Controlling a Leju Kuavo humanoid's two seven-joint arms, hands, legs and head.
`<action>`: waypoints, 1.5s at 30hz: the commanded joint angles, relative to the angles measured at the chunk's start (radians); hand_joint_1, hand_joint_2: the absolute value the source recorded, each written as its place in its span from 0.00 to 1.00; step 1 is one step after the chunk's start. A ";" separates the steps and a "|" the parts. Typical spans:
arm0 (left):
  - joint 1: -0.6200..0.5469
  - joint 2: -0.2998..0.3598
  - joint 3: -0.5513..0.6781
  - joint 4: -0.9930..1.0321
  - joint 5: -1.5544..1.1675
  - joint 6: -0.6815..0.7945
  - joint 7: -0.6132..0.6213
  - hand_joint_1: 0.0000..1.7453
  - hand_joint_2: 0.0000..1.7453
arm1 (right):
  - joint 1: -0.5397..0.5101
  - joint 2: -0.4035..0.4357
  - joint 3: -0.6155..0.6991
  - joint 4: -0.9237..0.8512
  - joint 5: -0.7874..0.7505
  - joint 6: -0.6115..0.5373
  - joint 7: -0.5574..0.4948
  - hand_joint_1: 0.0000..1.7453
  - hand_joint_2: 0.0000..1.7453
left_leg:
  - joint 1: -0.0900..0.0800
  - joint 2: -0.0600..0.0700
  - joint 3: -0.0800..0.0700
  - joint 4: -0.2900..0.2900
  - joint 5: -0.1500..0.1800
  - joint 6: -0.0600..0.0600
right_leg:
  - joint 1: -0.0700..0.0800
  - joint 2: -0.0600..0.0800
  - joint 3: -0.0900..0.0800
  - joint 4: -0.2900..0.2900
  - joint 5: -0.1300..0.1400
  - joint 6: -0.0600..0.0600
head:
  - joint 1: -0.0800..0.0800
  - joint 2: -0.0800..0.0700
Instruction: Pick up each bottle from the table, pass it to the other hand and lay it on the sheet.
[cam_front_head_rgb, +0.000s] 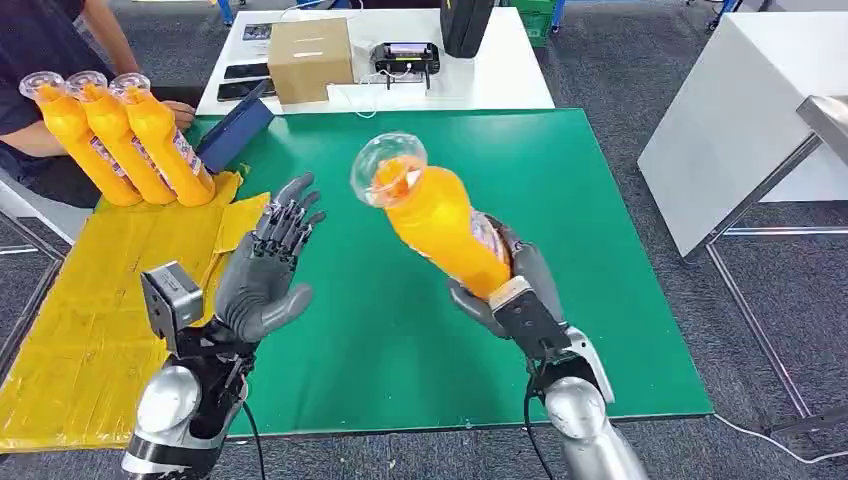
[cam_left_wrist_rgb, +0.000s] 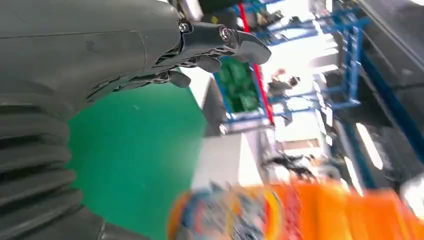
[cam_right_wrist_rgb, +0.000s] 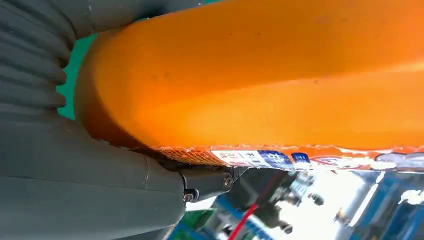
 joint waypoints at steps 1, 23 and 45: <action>0.001 -0.017 -0.045 -0.037 0.079 0.003 -0.008 0.00 1.00 | -0.090 -0.017 0.131 0.006 0.038 0.009 0.018 1.00 1.00 | 0.001 0.002 0.001 0.001 -0.002 -0.001 | 0.000 0.006 0.001 0.001 -0.001 -0.001 | 0.000 0.000; 0.009 -0.029 -0.034 -0.070 0.097 0.014 -0.062 0.00 1.00 | -0.144 -0.049 0.299 0.044 0.033 0.092 0.070 1.00 1.00 | 0.001 0.000 0.002 0.000 -0.001 -0.001 | 0.000 0.004 0.002 -0.001 -0.001 -0.001 | 0.000 0.000; -0.104 0.086 -0.151 0.048 -0.135 -0.160 -0.131 0.00 1.00 | -0.285 -0.102 0.551 0.082 -0.051 0.248 0.113 1.00 1.00 | 0.002 -0.001 0.005 0.000 -0.002 -0.002 | 0.001 0.006 0.005 0.000 -0.002 -0.003 | 0.000 0.000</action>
